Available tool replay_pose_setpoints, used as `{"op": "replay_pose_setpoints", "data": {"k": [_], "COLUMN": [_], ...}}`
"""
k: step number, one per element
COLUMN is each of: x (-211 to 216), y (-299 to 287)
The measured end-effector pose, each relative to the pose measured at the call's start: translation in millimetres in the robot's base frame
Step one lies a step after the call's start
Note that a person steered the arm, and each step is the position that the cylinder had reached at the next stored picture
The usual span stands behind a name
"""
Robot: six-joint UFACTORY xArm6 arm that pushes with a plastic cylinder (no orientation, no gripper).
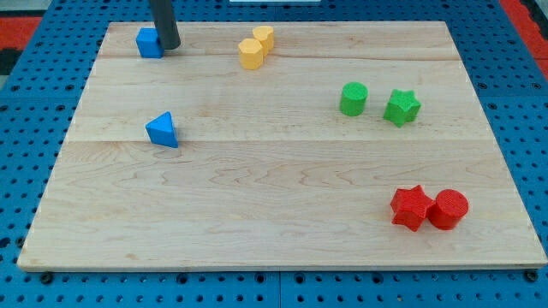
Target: Move the yellow hexagon to the top right of the blue triangle
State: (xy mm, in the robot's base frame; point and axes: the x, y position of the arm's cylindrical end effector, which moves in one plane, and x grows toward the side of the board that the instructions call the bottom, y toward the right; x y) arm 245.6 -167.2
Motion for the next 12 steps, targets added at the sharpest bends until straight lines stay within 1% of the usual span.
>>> {"op": "replay_pose_setpoints", "data": {"k": [2,5,6,7,8,9,10,11,12], "x": [0,-4,-5,-33,-36,-21,1,-45,-39], "y": [31,39,70,95,153,203,201,201,178]}}
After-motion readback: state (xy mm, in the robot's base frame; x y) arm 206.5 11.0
